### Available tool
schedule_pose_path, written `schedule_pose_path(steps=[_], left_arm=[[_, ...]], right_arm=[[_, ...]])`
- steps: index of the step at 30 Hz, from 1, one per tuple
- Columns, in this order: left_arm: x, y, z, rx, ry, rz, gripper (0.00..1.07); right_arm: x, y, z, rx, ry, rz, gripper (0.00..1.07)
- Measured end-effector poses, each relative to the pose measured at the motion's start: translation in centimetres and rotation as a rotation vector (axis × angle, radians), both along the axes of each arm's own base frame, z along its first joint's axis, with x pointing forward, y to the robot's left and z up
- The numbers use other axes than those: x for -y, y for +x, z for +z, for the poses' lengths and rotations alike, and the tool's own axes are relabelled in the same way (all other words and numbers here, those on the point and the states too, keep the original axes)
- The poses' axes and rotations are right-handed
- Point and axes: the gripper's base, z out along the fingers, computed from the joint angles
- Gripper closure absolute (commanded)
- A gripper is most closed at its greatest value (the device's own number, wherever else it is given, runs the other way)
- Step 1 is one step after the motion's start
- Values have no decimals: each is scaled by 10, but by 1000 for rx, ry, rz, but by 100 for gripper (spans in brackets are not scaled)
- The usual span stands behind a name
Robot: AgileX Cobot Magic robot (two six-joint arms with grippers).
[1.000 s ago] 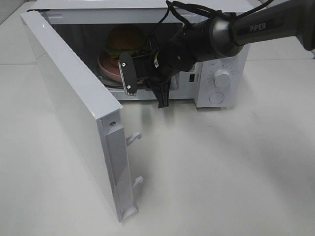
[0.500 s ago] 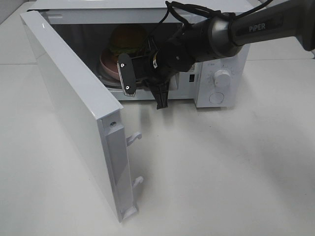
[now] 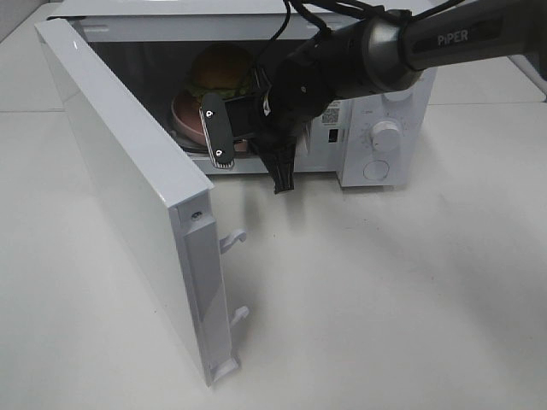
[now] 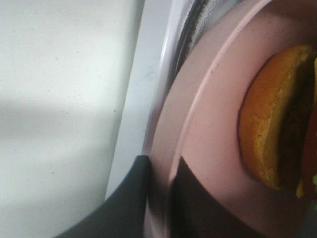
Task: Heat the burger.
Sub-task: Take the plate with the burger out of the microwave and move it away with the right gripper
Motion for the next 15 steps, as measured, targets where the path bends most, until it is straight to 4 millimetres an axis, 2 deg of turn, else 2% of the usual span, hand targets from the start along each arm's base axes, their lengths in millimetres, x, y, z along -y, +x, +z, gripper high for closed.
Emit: schedule_pose_path(steps=[10,12,15], left_arm=[[0,0,0,0,0,0,6],[0,0,0,0,0,0,6],[0,0,0,0,0,0,6]], right_arm=[[3,-11,13,-60,-60,33,107],[7,-17,21,-59,-70,45,107],[11,-25,23,-61,-70,56,107]])
